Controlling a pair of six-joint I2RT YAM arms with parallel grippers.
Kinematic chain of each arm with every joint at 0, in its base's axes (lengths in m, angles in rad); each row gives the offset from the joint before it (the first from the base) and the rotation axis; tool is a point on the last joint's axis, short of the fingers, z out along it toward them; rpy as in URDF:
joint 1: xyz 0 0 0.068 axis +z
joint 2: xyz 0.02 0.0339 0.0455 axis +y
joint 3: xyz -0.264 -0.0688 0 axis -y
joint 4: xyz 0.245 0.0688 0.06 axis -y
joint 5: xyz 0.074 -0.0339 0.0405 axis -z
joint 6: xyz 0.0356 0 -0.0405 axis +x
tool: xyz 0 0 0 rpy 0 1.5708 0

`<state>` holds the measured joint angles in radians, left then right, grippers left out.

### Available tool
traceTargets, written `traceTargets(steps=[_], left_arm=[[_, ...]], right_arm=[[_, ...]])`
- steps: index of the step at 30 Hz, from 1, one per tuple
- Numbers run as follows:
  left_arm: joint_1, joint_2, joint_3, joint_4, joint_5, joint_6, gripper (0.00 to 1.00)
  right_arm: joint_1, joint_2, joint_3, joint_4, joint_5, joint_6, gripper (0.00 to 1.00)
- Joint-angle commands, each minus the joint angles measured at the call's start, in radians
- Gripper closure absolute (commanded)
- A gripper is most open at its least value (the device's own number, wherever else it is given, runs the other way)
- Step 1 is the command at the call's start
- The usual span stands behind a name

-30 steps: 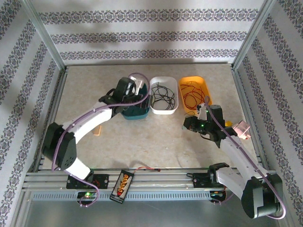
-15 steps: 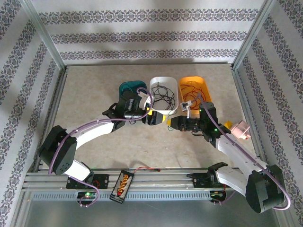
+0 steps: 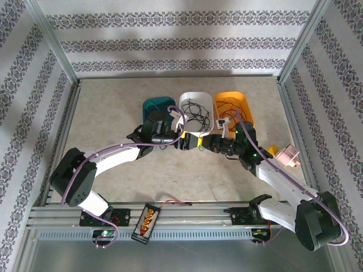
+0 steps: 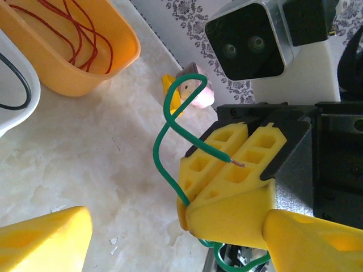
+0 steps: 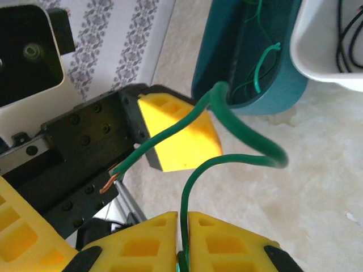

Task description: Untangle the cables

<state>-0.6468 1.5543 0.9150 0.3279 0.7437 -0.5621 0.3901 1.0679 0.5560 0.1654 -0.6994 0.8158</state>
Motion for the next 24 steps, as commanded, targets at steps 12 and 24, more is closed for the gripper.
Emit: traceTargets(steps=[12,24], left_arm=[[-0.028,-0.056,-0.032,0.052,0.006,0.002,0.16],[-0.019,-0.006,-0.055,0.306,0.037,-0.145,0.08]], right_arm=[[0.029,-0.092,-0.046,0.158,0.337,0.139,0.92],[0.032,-0.096,-0.033,0.174,0.333,0.159,0.92]])
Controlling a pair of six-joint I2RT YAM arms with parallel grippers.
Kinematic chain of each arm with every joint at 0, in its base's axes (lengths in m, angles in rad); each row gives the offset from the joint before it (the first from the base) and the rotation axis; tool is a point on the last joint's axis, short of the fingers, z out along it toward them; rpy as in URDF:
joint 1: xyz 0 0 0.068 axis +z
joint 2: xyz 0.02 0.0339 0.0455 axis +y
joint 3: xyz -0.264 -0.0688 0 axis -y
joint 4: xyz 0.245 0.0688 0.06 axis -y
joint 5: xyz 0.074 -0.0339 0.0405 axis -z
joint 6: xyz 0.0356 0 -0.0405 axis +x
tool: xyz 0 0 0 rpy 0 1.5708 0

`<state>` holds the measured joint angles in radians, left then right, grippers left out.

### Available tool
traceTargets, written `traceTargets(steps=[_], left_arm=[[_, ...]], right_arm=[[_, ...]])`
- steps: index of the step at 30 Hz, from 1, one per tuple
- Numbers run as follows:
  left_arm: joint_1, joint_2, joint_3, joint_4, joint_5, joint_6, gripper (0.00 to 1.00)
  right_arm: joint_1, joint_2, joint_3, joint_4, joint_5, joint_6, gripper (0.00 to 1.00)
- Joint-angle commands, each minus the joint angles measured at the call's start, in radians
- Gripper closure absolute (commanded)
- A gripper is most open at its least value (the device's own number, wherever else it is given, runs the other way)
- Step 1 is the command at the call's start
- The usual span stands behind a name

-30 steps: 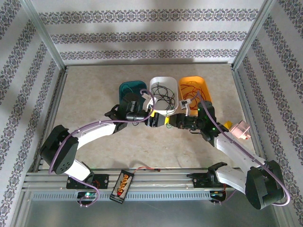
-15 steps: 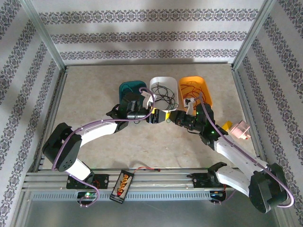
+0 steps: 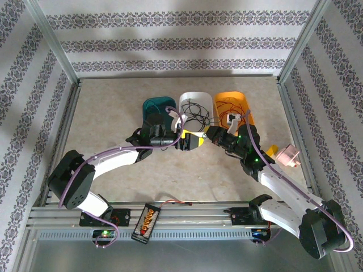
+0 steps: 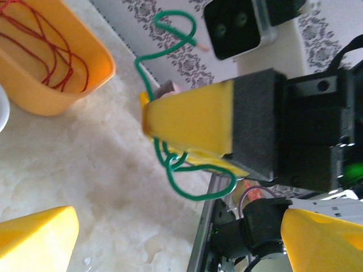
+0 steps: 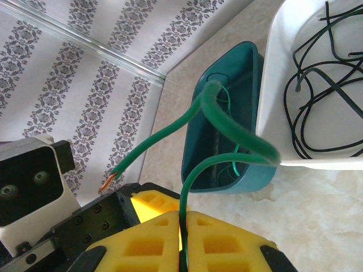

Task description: Untangle the cables

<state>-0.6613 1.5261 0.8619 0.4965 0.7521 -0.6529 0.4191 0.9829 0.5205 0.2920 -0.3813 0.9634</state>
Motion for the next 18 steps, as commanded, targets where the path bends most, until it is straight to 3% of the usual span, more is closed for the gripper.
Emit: traceTargets(steps=[1,18], left_arm=[[-0.004,0.030,0.001,0.151,0.030,-0.064,0.09],[-0.008,0.112,0.038,0.254,0.030,-0.122,0.18]], right_arm=[[0.004,-0.010,0.003,0.050,0.014,0.013,0.92],[0.035,0.013,0.020,0.079,0.025,0.032,0.93]])
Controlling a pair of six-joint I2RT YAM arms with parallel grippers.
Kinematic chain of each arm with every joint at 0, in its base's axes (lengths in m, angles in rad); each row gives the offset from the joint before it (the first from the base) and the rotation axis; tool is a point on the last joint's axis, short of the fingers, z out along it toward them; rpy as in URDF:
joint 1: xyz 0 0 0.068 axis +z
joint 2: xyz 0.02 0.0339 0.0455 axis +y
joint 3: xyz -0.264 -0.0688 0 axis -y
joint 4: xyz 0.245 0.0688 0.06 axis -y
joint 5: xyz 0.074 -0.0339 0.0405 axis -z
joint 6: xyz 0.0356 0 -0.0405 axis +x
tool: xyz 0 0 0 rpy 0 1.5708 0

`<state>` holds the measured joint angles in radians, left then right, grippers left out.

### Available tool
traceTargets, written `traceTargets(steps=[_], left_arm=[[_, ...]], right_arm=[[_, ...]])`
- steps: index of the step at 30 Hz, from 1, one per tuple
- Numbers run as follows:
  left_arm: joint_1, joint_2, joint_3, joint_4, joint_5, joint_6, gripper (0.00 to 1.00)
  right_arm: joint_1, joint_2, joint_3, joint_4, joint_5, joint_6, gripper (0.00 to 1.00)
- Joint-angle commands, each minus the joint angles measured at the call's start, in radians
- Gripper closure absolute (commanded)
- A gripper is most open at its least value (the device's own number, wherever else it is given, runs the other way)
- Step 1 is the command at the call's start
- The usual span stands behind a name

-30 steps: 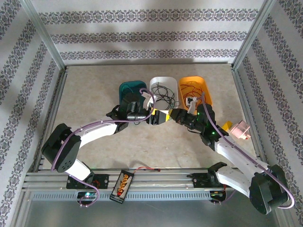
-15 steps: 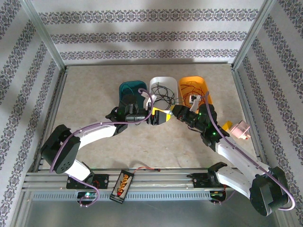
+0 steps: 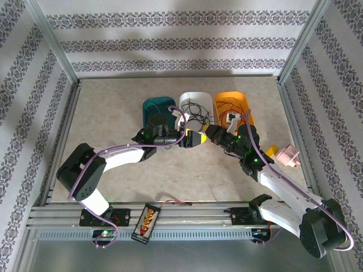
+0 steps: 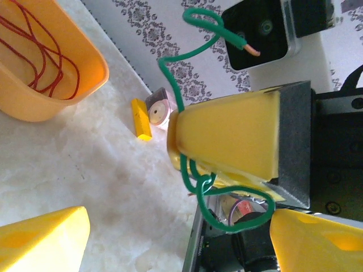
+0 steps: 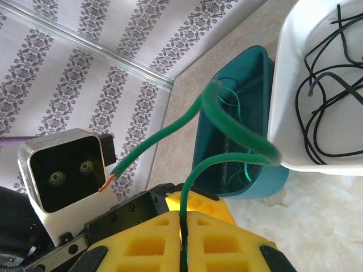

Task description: Untangle the cables

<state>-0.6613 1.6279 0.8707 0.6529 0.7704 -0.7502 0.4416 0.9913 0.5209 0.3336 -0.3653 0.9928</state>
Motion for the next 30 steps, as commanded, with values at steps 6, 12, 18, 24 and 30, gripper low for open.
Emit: traceTargets(steps=[6,12,18,24,30], left_arm=[[-0.006,-0.005,0.019,0.108,0.014,-0.020,0.18],[-0.006,0.018,0.030,0.117,0.004,-0.034,0.27],[-0.006,0.058,0.054,0.156,-0.038,-0.063,0.56],[-0.006,0.055,0.057,0.113,-0.093,-0.048,0.89],[-0.007,-0.008,0.032,-0.051,-0.130,0.044,1.00]], right_arm=[[0.014,0.003,0.020,0.036,0.012,0.000,0.93],[0.016,0.017,0.035,0.039,0.003,0.002,0.93],[0.030,0.029,0.047,0.039,0.002,0.001,0.94],[0.042,0.032,0.048,0.036,0.015,0.005,0.94],[0.016,0.002,0.051,-0.005,0.044,-0.029,0.94]])
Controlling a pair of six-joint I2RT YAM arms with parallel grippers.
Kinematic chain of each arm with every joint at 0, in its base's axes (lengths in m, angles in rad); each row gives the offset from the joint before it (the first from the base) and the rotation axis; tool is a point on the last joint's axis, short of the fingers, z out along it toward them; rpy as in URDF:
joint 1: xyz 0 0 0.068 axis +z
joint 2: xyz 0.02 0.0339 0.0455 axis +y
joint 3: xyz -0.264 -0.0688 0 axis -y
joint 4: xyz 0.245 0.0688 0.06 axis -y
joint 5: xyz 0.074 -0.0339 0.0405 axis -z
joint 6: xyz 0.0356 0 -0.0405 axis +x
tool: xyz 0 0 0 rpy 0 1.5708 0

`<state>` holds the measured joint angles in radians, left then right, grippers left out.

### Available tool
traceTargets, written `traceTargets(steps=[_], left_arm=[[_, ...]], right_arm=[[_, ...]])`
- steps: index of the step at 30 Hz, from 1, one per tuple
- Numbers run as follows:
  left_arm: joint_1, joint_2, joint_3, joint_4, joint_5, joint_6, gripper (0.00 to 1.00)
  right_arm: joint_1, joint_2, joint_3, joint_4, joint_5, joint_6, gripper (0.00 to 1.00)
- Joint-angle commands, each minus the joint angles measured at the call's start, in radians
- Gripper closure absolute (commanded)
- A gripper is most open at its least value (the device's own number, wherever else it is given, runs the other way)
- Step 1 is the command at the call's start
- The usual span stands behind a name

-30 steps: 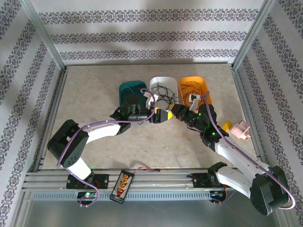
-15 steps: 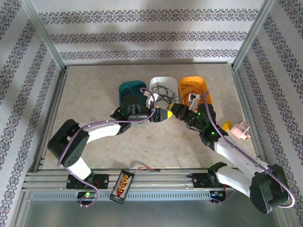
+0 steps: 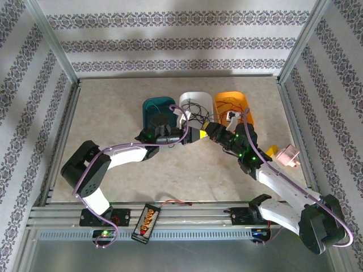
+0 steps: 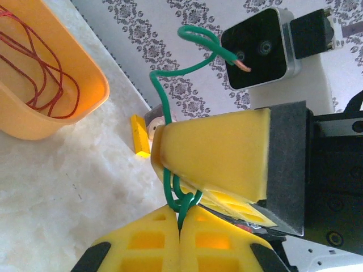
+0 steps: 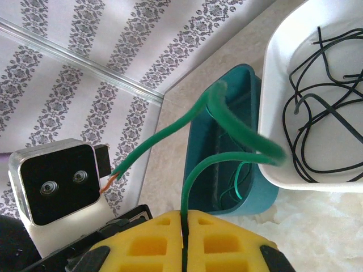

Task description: Untangle the cables

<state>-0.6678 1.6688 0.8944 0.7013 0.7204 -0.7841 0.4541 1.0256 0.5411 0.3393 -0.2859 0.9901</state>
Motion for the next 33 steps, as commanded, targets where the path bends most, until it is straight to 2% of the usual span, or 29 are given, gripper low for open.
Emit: traceTargets(steps=[1,4,8,12,16,21,23,25,26,28,33], left_arm=[[0.000,-0.062,0.007,-0.143,-0.075,0.102,1.00],[0.000,-0.109,0.000,-0.287,-0.047,0.186,1.00],[0.000,-0.160,0.002,-0.456,0.010,0.276,1.00],[-0.001,-0.186,0.030,-0.577,0.073,0.341,1.00],[-0.001,-0.209,0.054,-0.670,0.102,0.395,1.00],[-0.001,-0.230,0.062,-0.733,0.054,0.435,1.00],[-0.001,-0.233,0.051,-0.682,0.050,0.408,0.90],[-0.001,-0.234,0.028,-0.583,0.053,0.354,0.68],[-0.001,-0.233,0.015,-0.514,0.053,0.318,0.63],[-0.001,-0.219,-0.010,-0.363,0.050,0.232,0.44],[-0.001,-0.128,-0.013,-0.046,0.040,0.049,0.23]], right_arm=[[-0.011,-0.043,0.034,-0.026,-0.031,-0.036,0.94],[-0.081,-0.075,0.034,-0.059,-0.039,-0.043,0.95],[-0.171,-0.077,0.051,-0.096,-0.116,-0.051,0.96],[-0.186,-0.058,0.090,-0.143,-0.174,-0.105,0.96],[-0.203,-0.055,0.102,-0.170,-0.169,-0.130,0.96],[-0.241,-0.060,0.108,-0.174,-0.185,-0.126,0.96],[-0.241,-0.053,0.117,-0.172,-0.214,-0.128,0.96],[-0.236,-0.047,0.117,-0.165,-0.237,-0.126,0.96],[-0.232,-0.047,0.116,-0.157,-0.246,-0.124,0.96],[-0.220,-0.047,0.107,-0.133,-0.258,-0.112,0.96],[-0.154,-0.043,0.109,-0.105,-0.266,-0.105,0.96]])
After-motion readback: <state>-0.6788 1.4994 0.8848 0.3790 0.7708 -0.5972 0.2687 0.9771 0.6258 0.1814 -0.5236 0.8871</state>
